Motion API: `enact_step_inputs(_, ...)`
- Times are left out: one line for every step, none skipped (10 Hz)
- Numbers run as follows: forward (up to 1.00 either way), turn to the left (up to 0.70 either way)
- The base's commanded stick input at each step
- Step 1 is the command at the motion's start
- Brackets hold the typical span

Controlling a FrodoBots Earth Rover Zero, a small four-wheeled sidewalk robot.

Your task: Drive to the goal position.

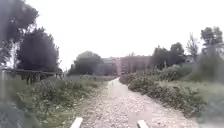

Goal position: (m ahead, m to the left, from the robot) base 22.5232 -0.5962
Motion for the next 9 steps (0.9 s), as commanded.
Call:
enact_step_inputs(0.70,0.00)
enact_step_inputs(0.70,0.00)
enact_step_inputs(0.70,-0.35)
enact_step_inputs(0.70,-0.07)
enact_step_inputs(0.70,0.00)
enact_step_inputs(0.70,0.00)
enact_step_inputs(0.70,0.00)
enact_step_inputs(0.70,0.00)
enact_step_inputs(0.70,0.00)
